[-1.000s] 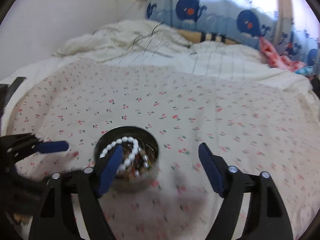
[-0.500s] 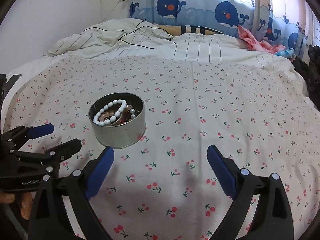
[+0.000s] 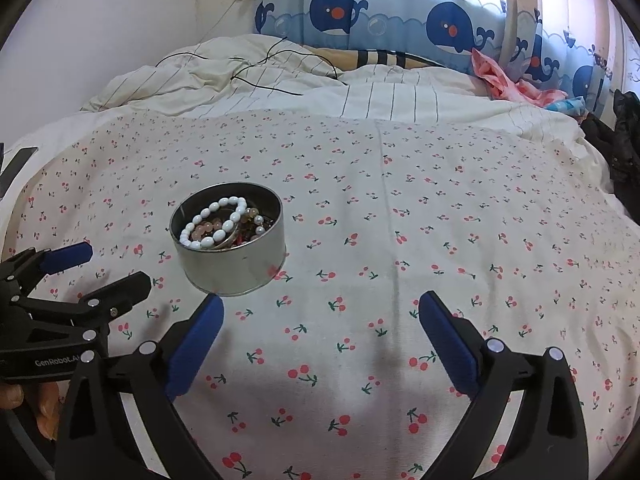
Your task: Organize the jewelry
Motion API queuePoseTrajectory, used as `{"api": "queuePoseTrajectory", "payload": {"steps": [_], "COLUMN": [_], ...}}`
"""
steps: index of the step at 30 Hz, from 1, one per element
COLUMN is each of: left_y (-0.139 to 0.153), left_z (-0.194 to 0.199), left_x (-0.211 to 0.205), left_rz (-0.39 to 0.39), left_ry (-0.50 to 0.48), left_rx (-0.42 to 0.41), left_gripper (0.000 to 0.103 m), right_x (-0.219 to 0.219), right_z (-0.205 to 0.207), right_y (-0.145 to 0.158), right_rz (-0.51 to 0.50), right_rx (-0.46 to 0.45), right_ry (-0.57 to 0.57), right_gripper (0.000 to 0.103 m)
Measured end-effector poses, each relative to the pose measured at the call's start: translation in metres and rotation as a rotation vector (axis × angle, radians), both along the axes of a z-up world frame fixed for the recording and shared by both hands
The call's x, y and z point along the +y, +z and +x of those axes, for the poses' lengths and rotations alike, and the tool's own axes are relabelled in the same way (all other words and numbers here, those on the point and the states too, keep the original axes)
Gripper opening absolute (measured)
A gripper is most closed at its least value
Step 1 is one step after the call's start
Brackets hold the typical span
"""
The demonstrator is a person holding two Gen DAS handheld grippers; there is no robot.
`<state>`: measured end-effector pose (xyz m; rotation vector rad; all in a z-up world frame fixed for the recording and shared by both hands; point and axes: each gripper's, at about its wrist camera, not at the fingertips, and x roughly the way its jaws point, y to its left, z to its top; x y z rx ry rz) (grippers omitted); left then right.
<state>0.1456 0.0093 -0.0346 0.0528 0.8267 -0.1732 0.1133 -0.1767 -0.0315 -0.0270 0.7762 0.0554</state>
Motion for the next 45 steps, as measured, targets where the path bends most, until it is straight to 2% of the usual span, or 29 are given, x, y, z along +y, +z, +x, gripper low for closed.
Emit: {"api": "queuePoseTrajectory", "payload": {"steps": [45], "left_y": [0.0002], "left_z": [0.004], "left_x": [0.0035], "left_rz": [0.024], "left_ry": [0.016], "left_rx": [0.023], "left_gripper": [0.095], "right_x": [0.0004], "right_z": [0.0007], "right_y": [-0.0086], "right_rz": [0.003], "right_rx": [0.016], "right_ry": [-0.001], "right_gripper": [0.095]}}
